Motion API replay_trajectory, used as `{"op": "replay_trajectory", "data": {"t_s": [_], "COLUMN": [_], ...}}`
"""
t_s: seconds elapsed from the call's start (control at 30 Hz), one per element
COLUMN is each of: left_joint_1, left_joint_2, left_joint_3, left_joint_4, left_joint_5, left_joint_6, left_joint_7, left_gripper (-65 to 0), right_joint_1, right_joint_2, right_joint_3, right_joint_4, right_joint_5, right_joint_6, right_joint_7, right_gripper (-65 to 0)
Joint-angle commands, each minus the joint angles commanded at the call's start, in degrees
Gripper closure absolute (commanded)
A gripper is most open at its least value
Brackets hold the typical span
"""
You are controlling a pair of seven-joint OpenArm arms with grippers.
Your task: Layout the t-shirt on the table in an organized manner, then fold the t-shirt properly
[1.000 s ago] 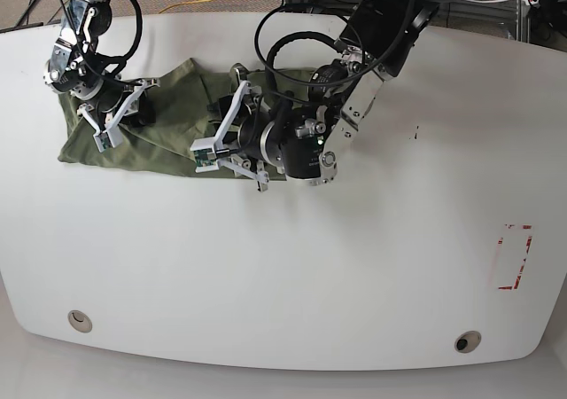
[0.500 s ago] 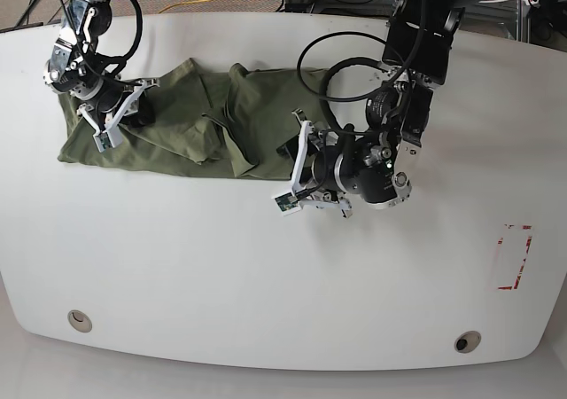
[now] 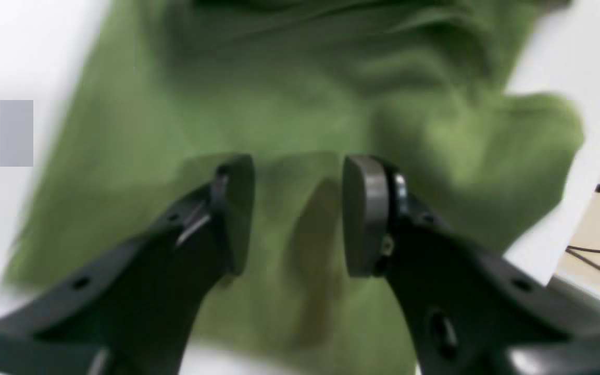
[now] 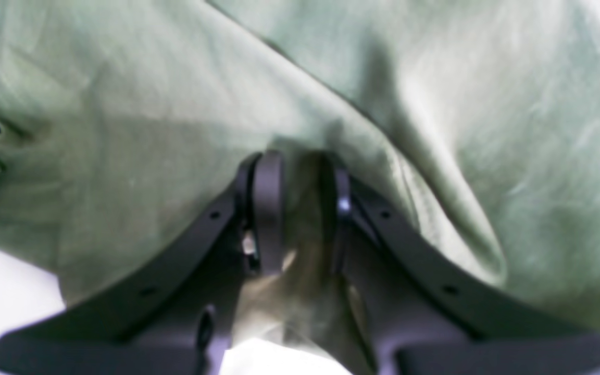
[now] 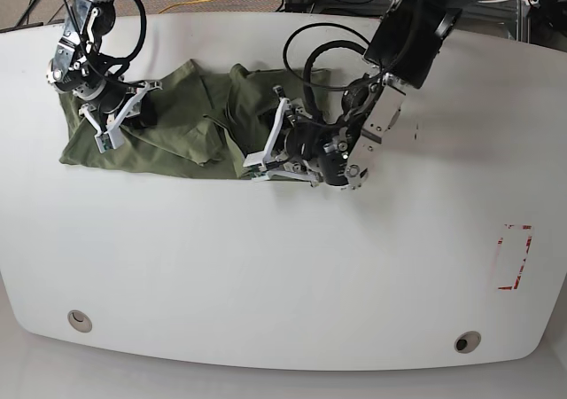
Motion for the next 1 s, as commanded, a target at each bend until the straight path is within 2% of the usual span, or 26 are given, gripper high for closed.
{"op": "replay_trajectory", "data": {"t_s": [0.27,0.47,0.7,0.93,1.0], "left_joint_1": [-2.11,-3.60,-5.63,-3.16,-1.76], "left_joint_2": [3.77,3.77,3.77,3.60,1.67], "left_joint_3": [0.35,0.35,4.22,4.13,4.22], "left_joint_4": [-1.32,-1.41,-0.79,8.53,11.34], "left_joint_5": [0.09,0.09,-0.35,-0.09,-0.09], "left_joint_6": [0.00,0.00,0.00,0.00,0.00], "left_joint_7": [-0.97,-1.41,-6.77,-7.30,-7.30], "left_gripper": [-24.4,-24.4,-24.4,-24.4,-24.4], "right_joint_1": [-0.09,-0.18,-0.09,0.00,0.00], "right_joint_2": [-0.18,-0.18,-0.18,-0.18,-0.18], "right_joint_3": [0.00,0.00,0.00,0.00,0.00], "right_joint_4": [0.00,0.00,0.00,0.09,0.26], "right_joint_5": [-0.09,-0.09,-0.09,-0.09,0.00], "right_joint_6": [0.00,0.00,0.00,0.00,0.00], "right_joint_7": [0.00,0.00,0.00,0.00,0.00], "right_gripper": [-12.2,-12.2,-12.2,-12.2,-12.2]}}
